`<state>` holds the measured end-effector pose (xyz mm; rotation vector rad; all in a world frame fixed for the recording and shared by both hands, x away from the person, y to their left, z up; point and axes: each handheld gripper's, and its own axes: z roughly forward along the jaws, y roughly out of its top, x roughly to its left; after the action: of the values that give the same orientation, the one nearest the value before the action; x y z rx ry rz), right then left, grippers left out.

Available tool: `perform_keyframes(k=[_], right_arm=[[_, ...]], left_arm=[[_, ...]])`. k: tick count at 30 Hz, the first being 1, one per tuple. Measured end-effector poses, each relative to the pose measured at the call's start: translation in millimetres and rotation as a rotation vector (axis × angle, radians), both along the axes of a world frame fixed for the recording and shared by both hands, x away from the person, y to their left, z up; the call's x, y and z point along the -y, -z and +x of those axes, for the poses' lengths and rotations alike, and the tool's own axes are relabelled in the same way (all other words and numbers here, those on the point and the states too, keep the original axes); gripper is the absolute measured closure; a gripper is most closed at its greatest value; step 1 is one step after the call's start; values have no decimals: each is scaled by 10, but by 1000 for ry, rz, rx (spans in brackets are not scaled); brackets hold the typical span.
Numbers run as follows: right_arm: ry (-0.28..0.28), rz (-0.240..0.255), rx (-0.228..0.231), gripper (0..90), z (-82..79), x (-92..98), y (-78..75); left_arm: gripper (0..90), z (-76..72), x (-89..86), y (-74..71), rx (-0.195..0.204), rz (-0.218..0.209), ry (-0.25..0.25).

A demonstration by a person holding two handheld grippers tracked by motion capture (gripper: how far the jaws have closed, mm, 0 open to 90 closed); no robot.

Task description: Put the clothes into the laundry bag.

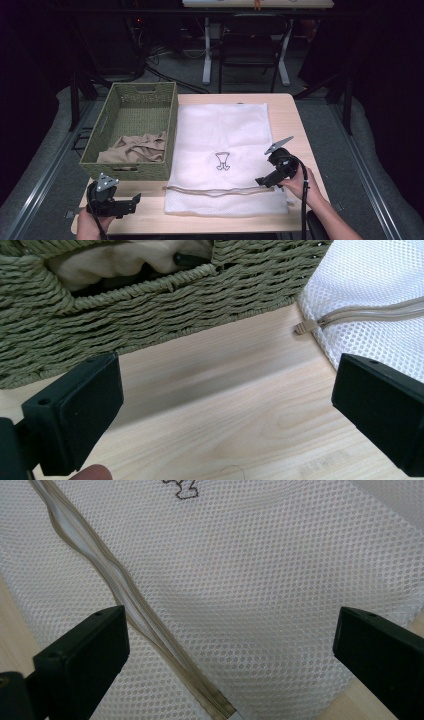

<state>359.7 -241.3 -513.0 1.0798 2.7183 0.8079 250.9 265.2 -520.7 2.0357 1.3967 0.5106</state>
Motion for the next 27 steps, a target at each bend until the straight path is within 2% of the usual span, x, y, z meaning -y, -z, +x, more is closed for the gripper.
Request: perform_keyframes(k=[12, 27], right_arm=[[0, 4, -3, 15, -5, -31, -4], [-37, 10, 14, 15, -8, -122, -42]], left_arm=[[2, -1, -17, 0, -7, -7, 6], [2, 24, 5, 21, -20, -10, 20]])
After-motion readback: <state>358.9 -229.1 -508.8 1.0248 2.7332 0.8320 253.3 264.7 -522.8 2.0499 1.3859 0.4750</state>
